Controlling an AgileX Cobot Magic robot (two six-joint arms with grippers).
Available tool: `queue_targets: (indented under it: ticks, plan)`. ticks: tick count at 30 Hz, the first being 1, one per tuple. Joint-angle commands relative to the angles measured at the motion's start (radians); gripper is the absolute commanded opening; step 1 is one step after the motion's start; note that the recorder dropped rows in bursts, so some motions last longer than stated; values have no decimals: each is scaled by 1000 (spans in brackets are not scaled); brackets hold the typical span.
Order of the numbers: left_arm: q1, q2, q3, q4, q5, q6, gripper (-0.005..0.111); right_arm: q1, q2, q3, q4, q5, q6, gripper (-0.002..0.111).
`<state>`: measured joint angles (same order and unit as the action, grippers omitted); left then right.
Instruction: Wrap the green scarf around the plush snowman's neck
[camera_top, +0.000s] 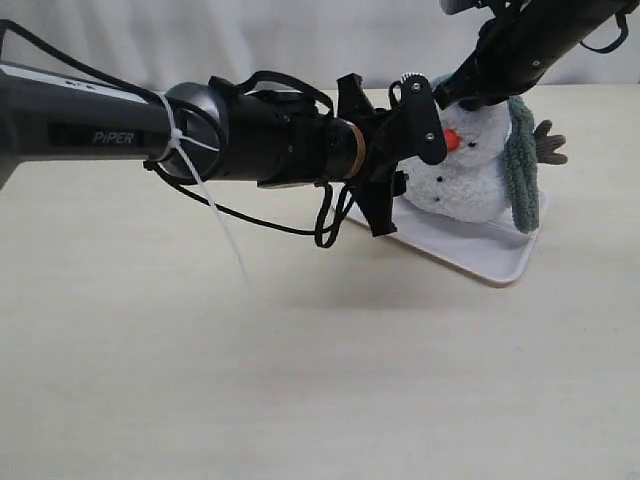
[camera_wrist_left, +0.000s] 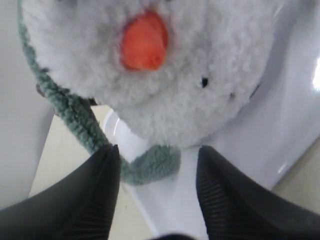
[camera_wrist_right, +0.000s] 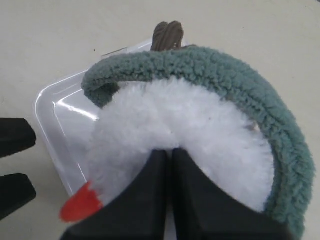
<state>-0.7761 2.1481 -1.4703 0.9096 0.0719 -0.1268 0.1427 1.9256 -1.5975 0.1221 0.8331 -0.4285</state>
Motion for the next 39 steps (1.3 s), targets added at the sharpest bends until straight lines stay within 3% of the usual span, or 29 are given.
queue_targets:
  ticks: [1, 9, 13, 20, 23, 30, 39]
  plan:
    - [59, 1, 3, -70, -162, -12, 47, -1, 11, 8, -65, 59, 41, 4]
    - [151, 80, 3, -148, -410, -8, 44, -1, 11, 8, -78, 58, 23, 4]
    - [153, 118, -29, -148, -521, 46, 24, -1, 11, 8, -78, 69, 10, 4]
    - [147, 170, -190, -340, -298, 5, 3, -1, 11, 8, -92, 76, 10, 4]
    - [143, 172, -202, -293, -291, -17, 7, -1, 11, 8, -92, 76, 10, 4]
    - [128, 178, -218, -253, -298, -40, 43, -1, 11, 8, -92, 79, 10, 4]
    - [102, 220, -218, -233, -302, -34, 44, -1, 11, 8, -86, 82, 10, 4]
